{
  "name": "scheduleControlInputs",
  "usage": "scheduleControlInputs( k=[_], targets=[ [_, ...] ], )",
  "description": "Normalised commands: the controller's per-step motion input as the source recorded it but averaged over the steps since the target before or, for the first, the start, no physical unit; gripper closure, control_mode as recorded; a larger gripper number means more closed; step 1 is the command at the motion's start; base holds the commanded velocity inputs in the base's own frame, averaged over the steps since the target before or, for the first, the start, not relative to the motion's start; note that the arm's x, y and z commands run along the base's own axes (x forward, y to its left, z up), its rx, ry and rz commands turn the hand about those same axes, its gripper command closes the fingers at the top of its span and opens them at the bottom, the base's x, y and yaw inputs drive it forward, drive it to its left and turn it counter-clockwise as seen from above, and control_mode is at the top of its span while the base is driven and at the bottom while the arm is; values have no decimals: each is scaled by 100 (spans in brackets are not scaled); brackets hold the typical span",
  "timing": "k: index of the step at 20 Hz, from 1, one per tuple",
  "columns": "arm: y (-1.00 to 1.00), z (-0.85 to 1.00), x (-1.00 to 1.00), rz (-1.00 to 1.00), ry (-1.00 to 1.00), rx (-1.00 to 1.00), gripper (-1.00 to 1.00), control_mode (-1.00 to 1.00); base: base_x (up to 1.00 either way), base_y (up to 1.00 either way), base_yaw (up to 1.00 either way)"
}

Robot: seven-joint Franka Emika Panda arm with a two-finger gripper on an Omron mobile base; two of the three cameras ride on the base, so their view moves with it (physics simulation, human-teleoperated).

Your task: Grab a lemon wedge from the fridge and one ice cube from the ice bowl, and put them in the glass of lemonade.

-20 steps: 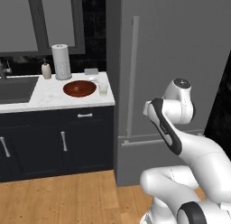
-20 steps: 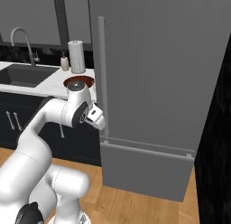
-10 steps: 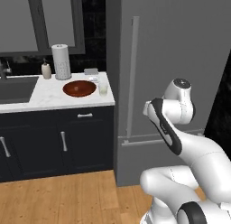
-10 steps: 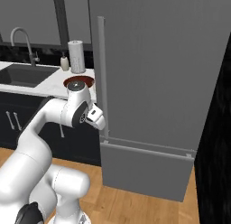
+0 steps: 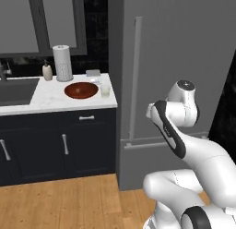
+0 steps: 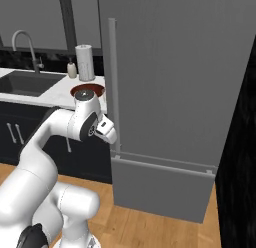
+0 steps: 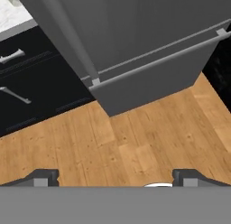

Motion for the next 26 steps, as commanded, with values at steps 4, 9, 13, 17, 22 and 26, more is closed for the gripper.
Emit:
scheduleControlInputs(
  k=[4, 9, 13, 17, 22, 26],
  targets=[
    [0, 0, 0, 0, 0, 0, -100, 100, -29, 0, 0],
    [0, 8, -7, 0, -5, 0, -100, -100, -19, 0, 0],
    [0, 55, -36, 0, -33, 0, -100, -100, 0, 0, 0],
    [0, 79, -14, 0, -41, 0, -100, -100, 0, 0, 0],
    [0, 64, 38, 5, -20, -3, -100, -100, 0, 0, 0],
    [0, 63, 45, 3, 6, -8, -100, -100, 0, 0, 0]
  ],
)
